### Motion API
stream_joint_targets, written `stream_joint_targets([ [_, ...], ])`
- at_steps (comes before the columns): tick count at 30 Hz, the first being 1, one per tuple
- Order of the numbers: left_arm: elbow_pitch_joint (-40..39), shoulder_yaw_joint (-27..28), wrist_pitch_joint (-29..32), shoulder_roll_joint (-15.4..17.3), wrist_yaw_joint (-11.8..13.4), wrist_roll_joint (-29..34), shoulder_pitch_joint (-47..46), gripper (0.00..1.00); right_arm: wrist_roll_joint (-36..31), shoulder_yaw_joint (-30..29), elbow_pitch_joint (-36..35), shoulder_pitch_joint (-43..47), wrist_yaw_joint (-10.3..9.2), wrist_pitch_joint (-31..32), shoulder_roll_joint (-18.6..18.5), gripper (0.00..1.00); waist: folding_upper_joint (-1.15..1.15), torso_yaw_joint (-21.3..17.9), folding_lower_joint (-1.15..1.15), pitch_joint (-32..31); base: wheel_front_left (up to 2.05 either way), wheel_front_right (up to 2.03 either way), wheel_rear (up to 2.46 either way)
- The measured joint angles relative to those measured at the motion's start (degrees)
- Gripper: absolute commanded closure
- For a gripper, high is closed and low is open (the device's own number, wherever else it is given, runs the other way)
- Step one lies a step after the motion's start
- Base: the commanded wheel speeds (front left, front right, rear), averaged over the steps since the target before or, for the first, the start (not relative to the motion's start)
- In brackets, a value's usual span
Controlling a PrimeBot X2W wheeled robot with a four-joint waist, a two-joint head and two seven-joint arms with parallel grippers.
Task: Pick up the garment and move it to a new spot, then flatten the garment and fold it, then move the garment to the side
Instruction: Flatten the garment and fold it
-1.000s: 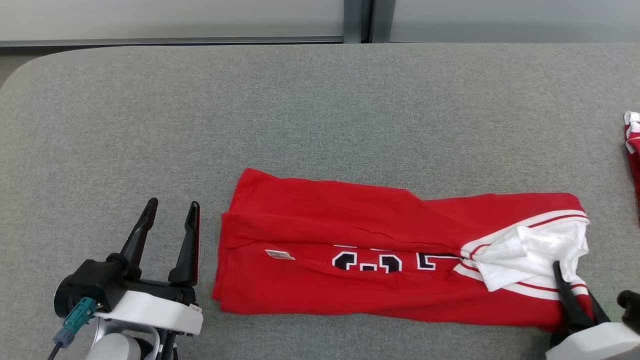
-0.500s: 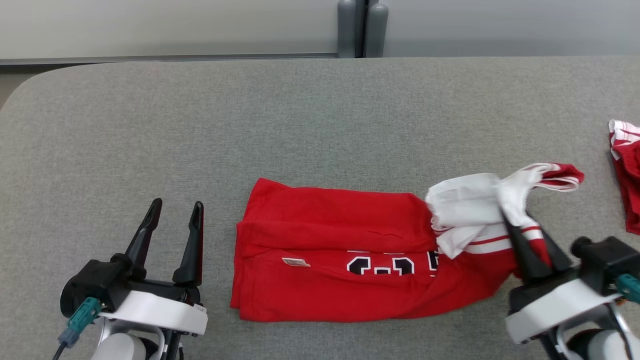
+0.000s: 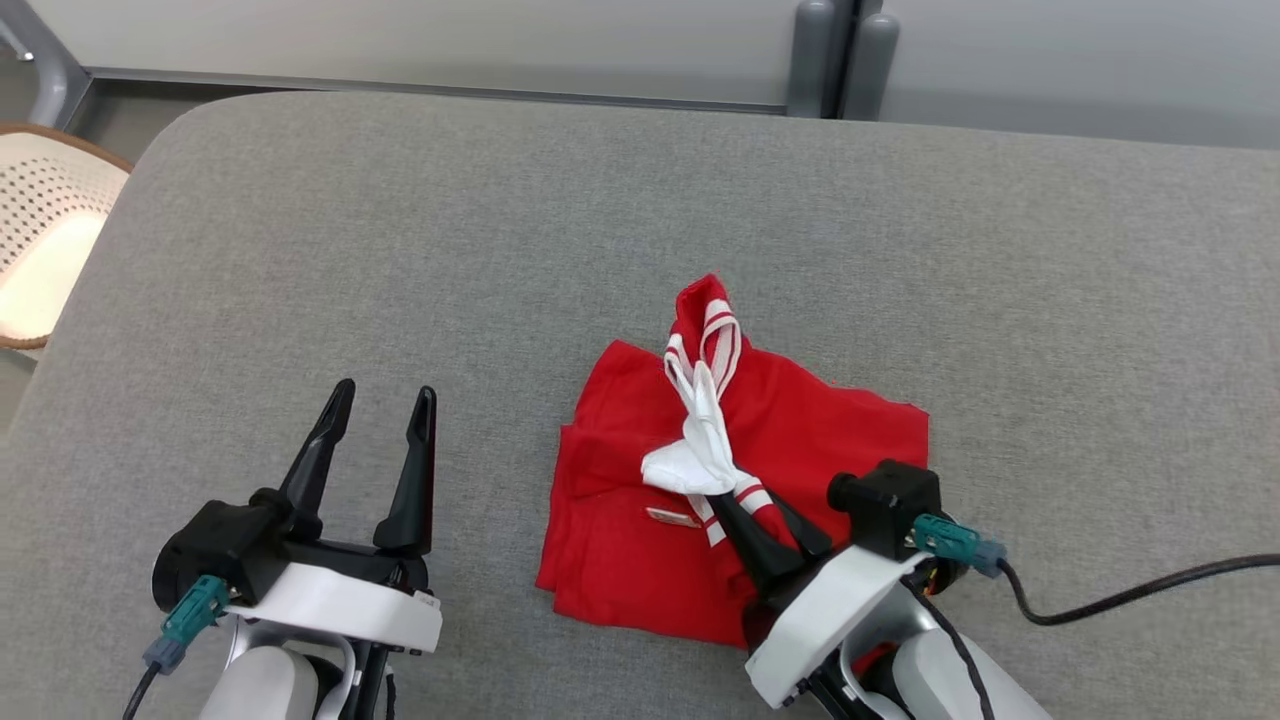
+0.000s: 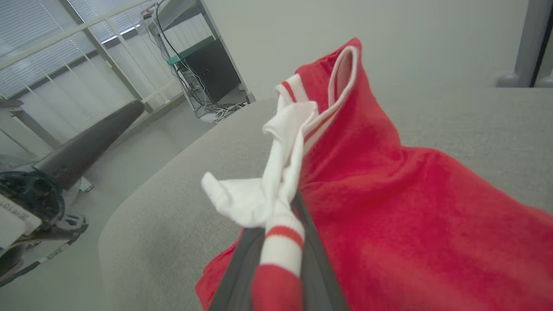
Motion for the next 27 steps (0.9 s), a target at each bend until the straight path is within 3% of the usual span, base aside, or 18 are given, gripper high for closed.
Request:
stream_joint_targets([
  [7,0.4,0.7,0.0,-1.2,-0.7,0.5,-1.3,0.00,4.4,4.4,10.4,-5.0,-0.01,-4.5,0.6,1.00,0.00,2.6,0.00,1.5,0.00,0.00,0.00],
  [9,0.4,1.0,0.0,-1.4,-1.0,0.6,-1.6,0.00,5.4,6.1,11.9,-6.2,-0.01,-5.7,0.6,0.51,0.00,2.9,0.00,1.9,0.00,0.00,0.00],
  [10,0.5,1.1,0.0,-1.6,-1.1,0.7,-1.6,0.00,5.8,7.0,12.2,-6.7,-0.01,-6.6,0.6,0.00,0.00,2.9,0.00,2.0,0.00,0.00,0.00],
  [19,0.8,2.4,0.0,-2.5,-1.7,1.7,-1.7,0.00,7.7,9.3,8.6,-10.0,-0.01,-13.6,0.7,0.00,0.00,1.3,0.00,1.7,0.00,0.00,0.00],
  [22,0.8,2.9,0.0,-2.5,-1.7,2.1,-1.6,0.00,5.9,6.2,5.9,-10.2,-0.01,-14.6,0.8,0.00,0.00,0.2,0.00,1.3,0.00,0.00,0.00],
  [27,0.5,3.6,0.0,-2.3,-1.7,2.7,-0.9,0.00,-0.3,-3.9,2.7,-6.6,-0.01,-14.4,-0.1,0.00,0.00,-2.2,0.00,0.3,0.00,0.00,0.00],
])
